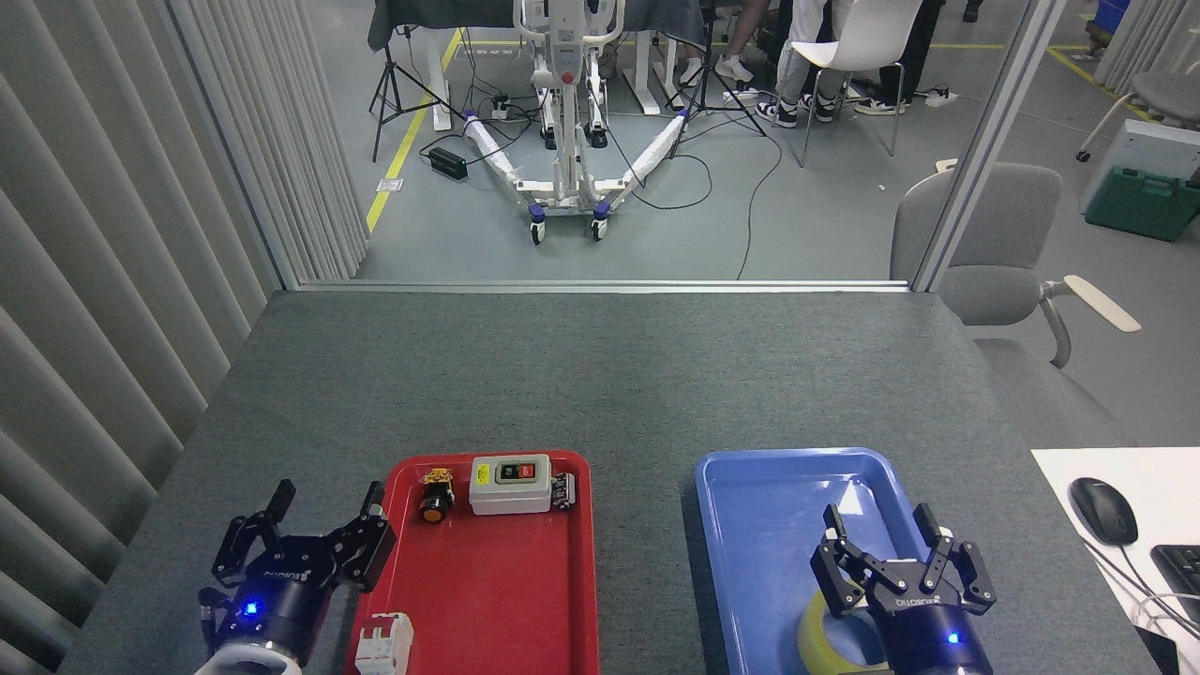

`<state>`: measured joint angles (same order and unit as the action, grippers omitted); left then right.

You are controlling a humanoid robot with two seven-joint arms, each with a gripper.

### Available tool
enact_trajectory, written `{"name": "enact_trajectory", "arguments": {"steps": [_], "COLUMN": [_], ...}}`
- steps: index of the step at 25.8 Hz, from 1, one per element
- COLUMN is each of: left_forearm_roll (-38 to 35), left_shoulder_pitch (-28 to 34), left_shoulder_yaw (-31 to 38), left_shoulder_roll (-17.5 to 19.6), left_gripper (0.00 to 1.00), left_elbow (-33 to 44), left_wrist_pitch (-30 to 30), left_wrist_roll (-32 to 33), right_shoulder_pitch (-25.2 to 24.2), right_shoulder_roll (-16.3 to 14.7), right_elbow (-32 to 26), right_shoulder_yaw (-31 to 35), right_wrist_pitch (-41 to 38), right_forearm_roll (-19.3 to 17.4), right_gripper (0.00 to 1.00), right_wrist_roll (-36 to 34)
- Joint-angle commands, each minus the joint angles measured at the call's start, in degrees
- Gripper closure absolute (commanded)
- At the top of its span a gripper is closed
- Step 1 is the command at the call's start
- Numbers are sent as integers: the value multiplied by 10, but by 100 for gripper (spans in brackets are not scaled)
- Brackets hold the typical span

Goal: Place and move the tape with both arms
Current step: 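Open the right gripper and lift it off the tape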

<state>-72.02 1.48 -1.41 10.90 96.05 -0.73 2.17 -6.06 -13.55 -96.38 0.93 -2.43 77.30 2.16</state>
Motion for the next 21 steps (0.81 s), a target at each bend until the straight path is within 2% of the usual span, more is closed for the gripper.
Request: {"name": "enact_trajectory", "arguments": {"steps": [1, 4, 6, 12, 21], "left_forearm_roll": [-3, 1, 1, -3, -2], "left_shoulder_pitch": [5, 5, 3, 36, 40], "left_shoulder_yaw": [1, 3, 2, 33, 6], "left_shoulder_roll": [11, 62, 67, 26, 8], "left_gripper": [0, 0, 0, 0, 0], "left_elbow": [13, 30, 30, 31, 30], "left_wrist_pitch": [-1, -5, -4, -4, -8], "left_wrist_roll": [-1, -3, -3, -36, -59], "right_shoulder_pitch": [-5, -8, -8, -8, -8], "right_shoulder_roll": [8, 9, 9, 19, 19], "right_elbow": [1, 1, 1, 1, 1], "right_shoulder_yaw": [0, 0, 0, -6, -10], "right_wrist_pitch": [-2, -2, -4, 2, -2], "right_forearm_roll": [0, 0, 0, 4, 5], "right_gripper": [0, 0, 0, 0, 0], "right_wrist_roll": [-16, -17, -18, -15, -16]}}
